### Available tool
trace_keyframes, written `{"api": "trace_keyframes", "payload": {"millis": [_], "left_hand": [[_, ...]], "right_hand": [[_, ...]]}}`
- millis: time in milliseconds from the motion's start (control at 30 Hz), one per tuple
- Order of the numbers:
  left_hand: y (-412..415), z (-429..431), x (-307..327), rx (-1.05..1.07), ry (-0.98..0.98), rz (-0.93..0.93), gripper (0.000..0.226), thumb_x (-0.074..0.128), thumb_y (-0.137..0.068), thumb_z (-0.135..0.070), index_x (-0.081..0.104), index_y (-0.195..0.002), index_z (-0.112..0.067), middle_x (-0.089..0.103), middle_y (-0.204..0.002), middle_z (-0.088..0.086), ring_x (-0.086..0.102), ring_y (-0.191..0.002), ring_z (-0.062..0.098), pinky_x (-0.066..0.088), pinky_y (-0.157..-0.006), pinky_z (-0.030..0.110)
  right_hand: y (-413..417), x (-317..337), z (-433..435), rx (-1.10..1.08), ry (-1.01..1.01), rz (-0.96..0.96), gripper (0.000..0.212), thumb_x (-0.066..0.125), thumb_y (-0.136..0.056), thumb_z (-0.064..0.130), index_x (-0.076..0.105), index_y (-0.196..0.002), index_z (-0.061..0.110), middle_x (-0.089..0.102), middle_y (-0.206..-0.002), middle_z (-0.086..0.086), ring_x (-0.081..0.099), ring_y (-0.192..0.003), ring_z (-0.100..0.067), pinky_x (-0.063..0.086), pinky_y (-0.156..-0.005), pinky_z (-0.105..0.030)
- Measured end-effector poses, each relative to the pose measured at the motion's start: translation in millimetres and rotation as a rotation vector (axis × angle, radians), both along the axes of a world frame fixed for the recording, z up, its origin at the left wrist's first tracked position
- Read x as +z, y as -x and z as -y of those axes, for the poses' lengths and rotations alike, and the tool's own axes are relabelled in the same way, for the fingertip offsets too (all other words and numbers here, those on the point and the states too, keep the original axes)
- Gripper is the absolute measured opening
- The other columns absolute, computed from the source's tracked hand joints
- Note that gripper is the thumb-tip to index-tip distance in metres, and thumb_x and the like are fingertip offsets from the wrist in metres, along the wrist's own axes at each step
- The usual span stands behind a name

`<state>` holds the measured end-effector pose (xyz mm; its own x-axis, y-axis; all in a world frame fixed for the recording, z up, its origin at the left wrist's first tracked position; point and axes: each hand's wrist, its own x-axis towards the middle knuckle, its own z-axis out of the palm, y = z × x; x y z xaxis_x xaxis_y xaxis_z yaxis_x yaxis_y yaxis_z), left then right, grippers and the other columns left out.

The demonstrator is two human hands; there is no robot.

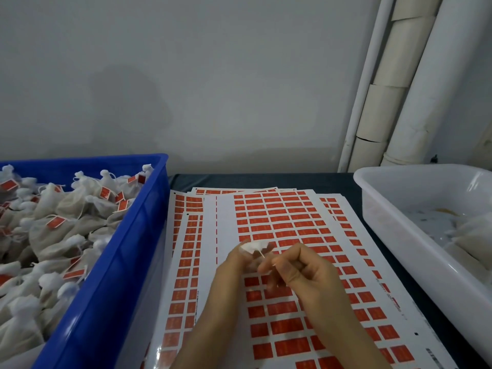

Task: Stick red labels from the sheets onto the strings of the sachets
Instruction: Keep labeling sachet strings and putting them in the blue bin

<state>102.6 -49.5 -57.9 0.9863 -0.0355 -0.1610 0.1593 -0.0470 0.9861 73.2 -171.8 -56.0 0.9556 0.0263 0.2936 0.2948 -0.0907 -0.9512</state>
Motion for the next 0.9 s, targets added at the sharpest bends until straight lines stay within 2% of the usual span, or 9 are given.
{"api": "trace_keyframes", "payload": {"millis": [133, 267, 367, 433, 533, 600, 700, 833, 900], "left_hand": [[-4, -9, 0, 0.07, 0.264, -0.081, 0.02, 0.051, -0.084, -0.055, 0.056, -0.08, -0.036, 0.055, -0.082, -0.019, 0.053, -0.08, 0.007, 0.042, -0.084, 0.036], [-6, -8, -8, 0.091, 0.111, 0.03, 0.013, 0.068, -0.077, -0.043, 0.063, -0.086, -0.036, 0.065, -0.091, -0.016, 0.06, -0.083, 0.009, 0.049, -0.062, 0.021], [-3, -10, -16, 0.034, -0.188, 0.141, 0.025, 0.067, -0.085, -0.03, 0.052, -0.09, -0.048, 0.053, -0.09, -0.033, 0.056, -0.081, -0.001, 0.044, -0.05, 0.005], [0, -10, -18, -0.064, -0.393, 0.25, 0.03, 0.061, -0.089, -0.031, 0.043, -0.092, -0.055, 0.041, -0.102, -0.038, 0.05, -0.094, -0.003, 0.045, -0.072, 0.006], [1, -12, -22, -0.144, -0.566, 0.308, 0.038, 0.059, -0.09, -0.025, 0.04, -0.091, -0.058, 0.033, -0.137, -0.023, 0.027, -0.13, 0.01, 0.026, -0.108, 0.037], [-1, -14, -22, -0.095, -0.658, 0.387, 0.035, 0.063, -0.087, -0.026, 0.045, -0.085, -0.056, 0.031, -0.134, -0.025, 0.014, -0.134, 0.007, 0.011, -0.11, 0.035], [-3, -15, -20, 0.066, -0.716, 0.565, 0.026, 0.071, -0.08, -0.027, 0.054, -0.083, -0.046, 0.035, -0.12, -0.031, 0.022, -0.128, 0.003, 0.007, -0.1, 0.025], [-3, -11, -17, 0.37, -0.637, 0.548, 0.039, 0.081, -0.068, -0.014, 0.051, -0.08, -0.037, 0.051, -0.098, -0.023, 0.045, -0.098, 0.003, 0.028, -0.093, 0.023], [-2, -9, -17, 0.406, -0.553, 0.432, 0.034, 0.077, -0.072, -0.01, 0.051, -0.067, -0.031, 0.052, -0.081, -0.019, 0.051, -0.078, 0.009, 0.036, -0.073, 0.013]], "right_hand": [[-1, -2, -1, -0.029, 0.121, -0.032, 0.02, 0.054, -0.075, 0.043, 0.064, -0.082, 0.027, 0.069, -0.083, 0.024, 0.065, -0.076, -0.002, 0.049, -0.066, -0.007], [-5, -9, 1, -0.154, 0.33, 0.056, 0.014, 0.052, -0.075, 0.05, 0.059, -0.075, 0.038, 0.054, -0.104, 0.04, 0.05, -0.102, 0.013, 0.042, -0.076, -0.002], [-7, -17, 5, -0.233, 0.537, 0.162, 0.012, 0.057, -0.083, 0.045, 0.054, -0.072, 0.042, 0.043, -0.112, 0.042, 0.033, -0.115, 0.014, 0.029, -0.096, -0.013], [-7, -20, 4, -0.216, 0.633, 0.232, 0.011, 0.057, -0.084, 0.04, 0.055, -0.073, 0.04, 0.037, -0.128, 0.037, 0.021, -0.126, 0.01, 0.02, -0.105, -0.023], [-7, -24, 4, -0.144, 0.742, 0.298, 0.007, 0.057, -0.081, 0.038, 0.059, -0.075, 0.037, 0.026, -0.139, 0.038, 0.008, -0.136, 0.006, 0.005, -0.108, -0.024], [-7, -25, 4, -0.075, 0.744, 0.283, 0.006, 0.058, -0.082, 0.035, 0.059, -0.077, 0.037, 0.026, -0.132, 0.046, 0.007, -0.135, 0.01, 0.001, -0.107, -0.021], [-7, -26, 3, -0.041, 0.7, 0.2, 0.003, 0.06, -0.085, 0.033, 0.062, -0.086, 0.035, 0.04, -0.112, 0.043, 0.026, -0.12, 0.017, 0.017, -0.107, -0.016], [-9, -26, 0, -0.138, 0.715, 0.181, 0.005, 0.058, -0.086, 0.035, 0.054, -0.083, 0.037, 0.046, -0.092, 0.031, 0.041, -0.098, 0.006, 0.03, -0.094, -0.013], [-9, -26, -3, -0.2, 0.729, 0.223, 0.004, 0.058, -0.085, 0.034, 0.057, -0.082, 0.031, 0.052, -0.092, 0.024, 0.043, -0.091, 0.003, 0.031, -0.09, -0.015]]}}
